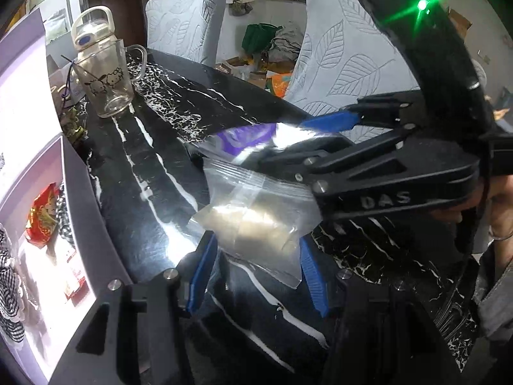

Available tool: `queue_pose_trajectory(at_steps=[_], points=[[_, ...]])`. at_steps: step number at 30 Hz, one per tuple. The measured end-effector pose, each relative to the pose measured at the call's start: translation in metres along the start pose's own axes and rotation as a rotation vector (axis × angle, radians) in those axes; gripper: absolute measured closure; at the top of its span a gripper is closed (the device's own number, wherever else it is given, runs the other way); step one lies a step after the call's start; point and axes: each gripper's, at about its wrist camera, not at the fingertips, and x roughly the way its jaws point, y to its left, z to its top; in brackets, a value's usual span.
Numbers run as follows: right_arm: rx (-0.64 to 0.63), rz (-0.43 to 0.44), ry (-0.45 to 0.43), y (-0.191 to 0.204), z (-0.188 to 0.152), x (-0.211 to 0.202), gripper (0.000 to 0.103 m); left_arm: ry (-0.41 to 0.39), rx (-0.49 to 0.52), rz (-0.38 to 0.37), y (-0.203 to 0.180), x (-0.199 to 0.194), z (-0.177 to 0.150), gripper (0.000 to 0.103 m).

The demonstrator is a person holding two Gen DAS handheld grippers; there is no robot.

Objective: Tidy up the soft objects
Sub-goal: 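Grasp the clear zip bag with left gripper while right grasps the silver-purple packet, then lift the zip bag with left gripper while right lifts the silver-purple packet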

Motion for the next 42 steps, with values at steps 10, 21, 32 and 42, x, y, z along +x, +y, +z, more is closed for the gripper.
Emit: queue_pose_trajectory(at_steps=[10, 21, 32, 42], points=[[-0.023, 0.026, -0.013, 0.008, -0.010, -0.008, 0.068, 0.002, -0.013, -0.039, 0.000, 0.001, -0.002, 0.051], [-0.011, 0.017, -0.039, 0.030, -0.047, -0.042, 0.077, 0.019, -0.020, -0.060, -0.022, -0.017, -0.031, 0.051], [0.023, 0.002, -0.056, 0.064, -0.106, -0.084, 0.081, 0.029, -0.008, -0.083, -0.054, -0.051, -0.078, 0.051], [0.069, -0.005, -0.068, 0.096, -0.147, -0.112, 0.081, 0.026, -0.051, -0.084, -0.054, -0.079, -0.118, 0.051]])
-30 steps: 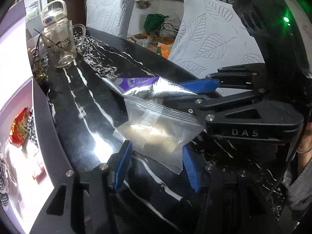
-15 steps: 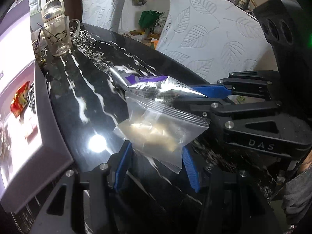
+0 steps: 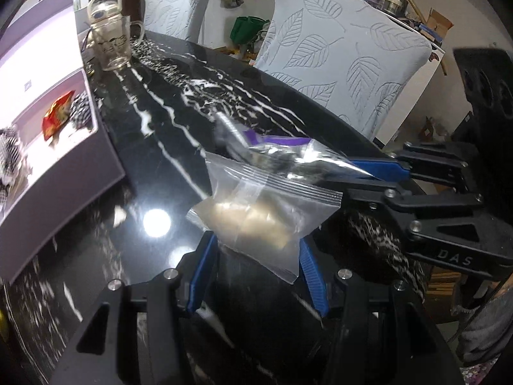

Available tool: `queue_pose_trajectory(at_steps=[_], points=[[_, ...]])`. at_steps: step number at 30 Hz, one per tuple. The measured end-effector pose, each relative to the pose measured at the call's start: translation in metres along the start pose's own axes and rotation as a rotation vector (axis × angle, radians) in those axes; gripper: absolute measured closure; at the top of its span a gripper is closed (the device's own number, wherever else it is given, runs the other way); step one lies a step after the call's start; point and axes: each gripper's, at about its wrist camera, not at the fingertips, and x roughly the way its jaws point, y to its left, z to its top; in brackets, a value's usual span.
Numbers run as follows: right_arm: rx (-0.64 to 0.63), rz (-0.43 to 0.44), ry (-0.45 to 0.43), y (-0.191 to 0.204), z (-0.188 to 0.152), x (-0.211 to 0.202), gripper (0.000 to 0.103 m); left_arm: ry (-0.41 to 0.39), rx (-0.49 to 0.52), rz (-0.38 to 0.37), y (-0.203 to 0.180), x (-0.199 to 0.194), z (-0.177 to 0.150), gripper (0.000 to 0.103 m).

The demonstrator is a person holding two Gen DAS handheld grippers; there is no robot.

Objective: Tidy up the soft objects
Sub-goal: 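Lift the zip bag with left gripper while right lifts the silver-purple packet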

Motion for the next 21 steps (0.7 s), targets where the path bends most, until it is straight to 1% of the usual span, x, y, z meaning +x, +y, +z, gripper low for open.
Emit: queue_pose_trajectory(at_steps=[3, 7, 8, 9, 10, 12, 13, 14, 16, 19, 21], points=[[0.027, -0.004, -0.002, 0.005, -0.009, -0.008, 0.081, -0.005, -0.006, 0.000, 0.001, -0.006, -0.008, 0.051], [0.023, -0.054, -0.002, 0.011, -0.014, -0.014, 0.080, 0.001, -0.010, 0.025, 0.002, -0.009, -0.014, 0.051], [0.020, -0.065, 0.000, 0.012, -0.014, -0.013, 0.077, 0.005, -0.013, 0.030, 0.003, -0.009, -0.015, 0.051], [0.014, -0.075, 0.002, 0.014, -0.013, -0.013, 0.071, 0.012, -0.016, 0.034, 0.004, -0.009, -0.016, 0.051], [0.005, -0.084, 0.001, 0.015, -0.013, -0.012, 0.068, 0.017, -0.020, 0.033, 0.005, -0.010, -0.017, 0.051], [-0.017, -0.104, -0.001, 0.018, -0.010, -0.010, 0.051, 0.027, -0.029, 0.029, 0.007, -0.010, -0.018, 0.051], [-0.030, -0.112, 0.002, 0.019, -0.008, -0.008, 0.046, 0.030, -0.036, 0.030, 0.009, -0.011, -0.020, 0.051], [-0.047, -0.116, 0.009, 0.020, -0.007, -0.005, 0.039, 0.028, -0.044, 0.031, 0.011, -0.012, -0.021, 0.051], [-0.081, -0.121, 0.026, 0.023, -0.004, 0.002, 0.038, 0.026, -0.049, 0.036, 0.014, -0.014, -0.022, 0.051], [-0.109, -0.105, 0.064, 0.023, 0.000, 0.014, 0.038, 0.018, -0.050, 0.043, 0.016, -0.017, -0.023, 0.051], [-0.110, -0.078, 0.082, 0.021, 0.004, 0.021, 0.037, 0.011, -0.064, 0.025, 0.019, -0.021, -0.024, 0.051]])
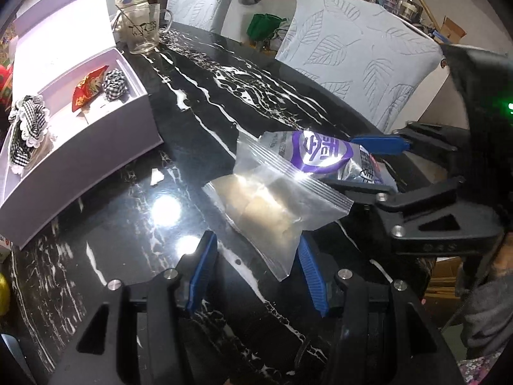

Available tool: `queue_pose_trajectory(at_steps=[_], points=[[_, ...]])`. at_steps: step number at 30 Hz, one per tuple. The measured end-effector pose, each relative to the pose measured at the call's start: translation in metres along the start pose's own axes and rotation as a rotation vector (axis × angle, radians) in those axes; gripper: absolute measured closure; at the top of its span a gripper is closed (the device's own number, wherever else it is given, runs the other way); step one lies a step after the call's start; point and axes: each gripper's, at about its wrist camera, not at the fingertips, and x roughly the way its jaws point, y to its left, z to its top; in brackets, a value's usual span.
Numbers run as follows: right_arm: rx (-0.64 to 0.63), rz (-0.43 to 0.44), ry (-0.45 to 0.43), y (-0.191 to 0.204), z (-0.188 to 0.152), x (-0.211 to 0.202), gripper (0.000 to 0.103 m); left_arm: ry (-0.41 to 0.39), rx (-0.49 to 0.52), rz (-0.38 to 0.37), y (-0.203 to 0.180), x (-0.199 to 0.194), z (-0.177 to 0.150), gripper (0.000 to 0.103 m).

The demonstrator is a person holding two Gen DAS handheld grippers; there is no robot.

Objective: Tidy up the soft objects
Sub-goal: 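Lift the zip bag with left gripper while right lifts the silver-purple packet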

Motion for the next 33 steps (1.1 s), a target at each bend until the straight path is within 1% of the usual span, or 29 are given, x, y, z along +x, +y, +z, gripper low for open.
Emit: queue_pose_trajectory(at_steps=[2, 3, 5, 6, 7, 8, 9, 10, 11, 14, 17, 21, 27, 30, 33], points=[[0.003, 0.033, 0.015, -0.003, 0.004, 0.007, 0.035, 0.001, -0.019, -0.027, 0.004, -0.002, -0.001, 0.051], [0.007, 0.036, 0.019, -0.003, 0.005, 0.008, 0.035, 0.002, -0.028, -0.035, 0.005, -0.003, -0.001, 0.051], [0.012, 0.035, 0.035, -0.004, 0.006, 0.013, 0.035, -0.005, -0.038, -0.026, 0.007, -0.007, 0.000, 0.048], [0.015, 0.035, 0.039, -0.004, 0.006, 0.015, 0.035, -0.010, -0.040, -0.016, 0.007, -0.009, 0.001, 0.040], [0.020, 0.034, 0.042, -0.005, 0.006, 0.016, 0.035, -0.021, -0.042, -0.013, 0.008, -0.011, 0.002, 0.030], [0.026, 0.032, 0.043, -0.006, 0.005, 0.017, 0.036, -0.029, -0.046, -0.017, 0.009, -0.012, 0.003, 0.024], [0.031, 0.029, 0.042, -0.007, 0.004, 0.017, 0.040, -0.038, -0.055, -0.024, 0.010, -0.014, 0.004, 0.016], [0.037, 0.025, 0.036, -0.008, 0.002, 0.016, 0.044, -0.042, -0.064, -0.030, 0.011, -0.014, 0.005, 0.014], [0.042, 0.016, 0.032, -0.009, 0.001, 0.015, 0.049, -0.041, -0.074, -0.036, 0.012, -0.014, 0.006, 0.014], [0.062, -0.025, 0.018, -0.014, -0.007, 0.008, 0.053, -0.028, -0.108, -0.053, 0.011, -0.005, 0.013, 0.014], [0.102, -0.047, 0.007, -0.022, -0.014, 0.000, 0.056, -0.020, -0.132, -0.068, 0.007, 0.005, 0.018, 0.014], [0.137, -0.101, 0.002, -0.031, -0.023, -0.010, 0.056, -0.018, -0.164, -0.094, 0.001, 0.016, 0.026, 0.014], [0.175, -0.140, -0.005, -0.040, -0.030, -0.018, 0.056, -0.042, -0.195, -0.087, -0.004, 0.019, 0.040, 0.014], [0.200, -0.141, -0.009, -0.044, -0.032, -0.019, 0.056, -0.020, -0.205, -0.063, -0.003, 0.026, 0.043, 0.014], [0.216, -0.143, -0.005, -0.047, -0.033, -0.018, 0.056, 0.012, -0.235, -0.088, 0.001, 0.033, 0.042, 0.014]])
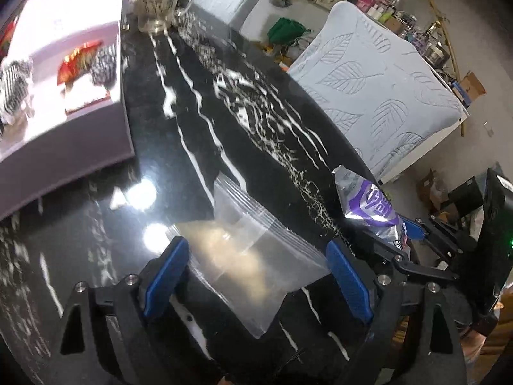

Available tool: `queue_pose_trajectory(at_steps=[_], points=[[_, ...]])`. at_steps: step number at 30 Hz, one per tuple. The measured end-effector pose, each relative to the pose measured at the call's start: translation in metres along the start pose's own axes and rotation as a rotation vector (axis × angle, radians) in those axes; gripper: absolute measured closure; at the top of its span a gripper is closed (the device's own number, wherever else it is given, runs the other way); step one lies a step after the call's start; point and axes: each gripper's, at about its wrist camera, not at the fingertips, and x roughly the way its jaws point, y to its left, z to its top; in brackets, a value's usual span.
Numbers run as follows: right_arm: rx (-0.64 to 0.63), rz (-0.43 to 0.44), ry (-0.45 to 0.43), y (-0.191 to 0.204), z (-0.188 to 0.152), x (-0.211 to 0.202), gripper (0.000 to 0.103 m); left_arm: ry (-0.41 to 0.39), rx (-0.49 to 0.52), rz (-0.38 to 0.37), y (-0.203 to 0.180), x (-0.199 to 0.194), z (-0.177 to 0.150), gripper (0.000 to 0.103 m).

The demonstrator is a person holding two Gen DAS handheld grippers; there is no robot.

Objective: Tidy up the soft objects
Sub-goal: 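Lift the zip bag with left gripper while right lifts the silver-purple packet, then carry the zip bag and silver-purple packet toward the lavender box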

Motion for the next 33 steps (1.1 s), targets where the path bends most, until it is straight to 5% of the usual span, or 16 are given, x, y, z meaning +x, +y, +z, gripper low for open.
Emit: queue_pose_trajectory(at_steps=[17, 20, 22, 24, 33], points=[[0.038, 0.021, 0.005, -0.005, -0.001, 0.004, 0.056, -0.043, 0.048, 0.109, -0.011, 0.010, -0.004, 0.015], [0.038, 0.022, 0.004, -0.005, -0.001, 0.004, 0.056, -0.058, 0.066, 0.146, -0.013, 0.009, -0.006, 0.031], [0.038, 0.022, 0.004, -0.005, -0.001, 0.004, 0.056, -0.070, 0.069, 0.176, -0.010, 0.007, -0.006, 0.052], [0.038, 0.024, 0.004, -0.005, -0.001, 0.003, 0.056, -0.073, 0.078, 0.184, -0.009, 0.006, -0.006, 0.059], [0.035, 0.032, -0.033, 0.000, -0.001, -0.003, 0.056, -0.125, 0.124, 0.176, -0.014, -0.009, -0.012, 0.065]])
